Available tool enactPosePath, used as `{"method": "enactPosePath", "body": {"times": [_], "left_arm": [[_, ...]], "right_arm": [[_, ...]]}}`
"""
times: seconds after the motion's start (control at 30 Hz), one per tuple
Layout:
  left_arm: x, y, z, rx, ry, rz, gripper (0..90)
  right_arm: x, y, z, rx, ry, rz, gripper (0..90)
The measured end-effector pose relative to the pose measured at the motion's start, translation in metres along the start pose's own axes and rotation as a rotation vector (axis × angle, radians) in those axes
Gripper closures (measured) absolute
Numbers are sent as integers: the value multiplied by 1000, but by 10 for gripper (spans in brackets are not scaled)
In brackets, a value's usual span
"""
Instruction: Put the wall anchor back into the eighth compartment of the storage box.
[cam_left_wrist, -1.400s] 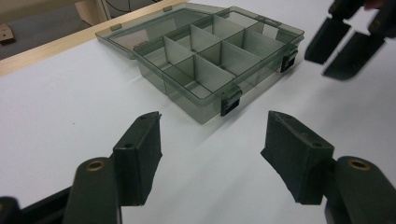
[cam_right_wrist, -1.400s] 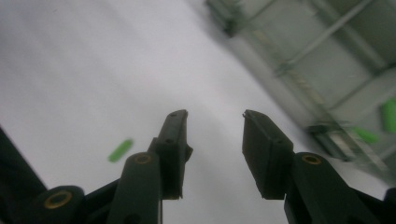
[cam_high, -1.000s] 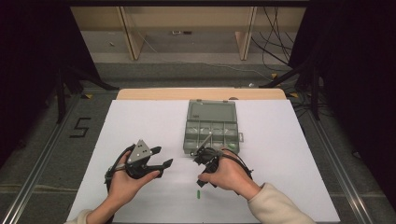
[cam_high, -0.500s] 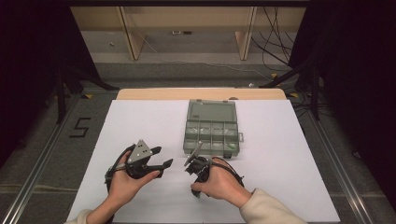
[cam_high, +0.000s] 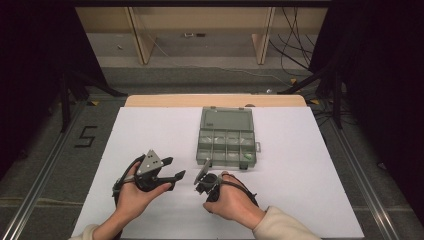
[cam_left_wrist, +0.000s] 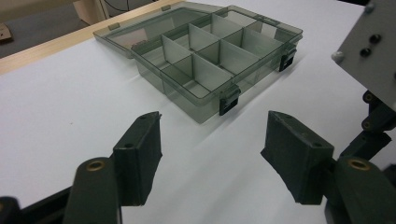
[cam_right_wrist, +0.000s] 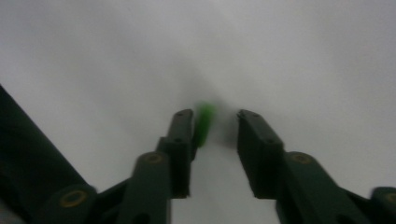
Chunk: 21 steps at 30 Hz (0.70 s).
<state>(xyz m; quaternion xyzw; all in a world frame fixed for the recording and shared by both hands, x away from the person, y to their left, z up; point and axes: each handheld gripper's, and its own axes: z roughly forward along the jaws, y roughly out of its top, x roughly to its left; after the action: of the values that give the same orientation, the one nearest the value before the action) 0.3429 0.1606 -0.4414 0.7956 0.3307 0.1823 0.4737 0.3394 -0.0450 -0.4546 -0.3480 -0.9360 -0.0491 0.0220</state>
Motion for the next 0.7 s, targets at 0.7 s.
{"method": "enactPosePath", "body": {"times": [0.7], "left_arm": [[0, 0, 0, 1, 4, 2, 364]], "right_arm": [[-5, 2, 0, 21, -1, -55, 852]]}}
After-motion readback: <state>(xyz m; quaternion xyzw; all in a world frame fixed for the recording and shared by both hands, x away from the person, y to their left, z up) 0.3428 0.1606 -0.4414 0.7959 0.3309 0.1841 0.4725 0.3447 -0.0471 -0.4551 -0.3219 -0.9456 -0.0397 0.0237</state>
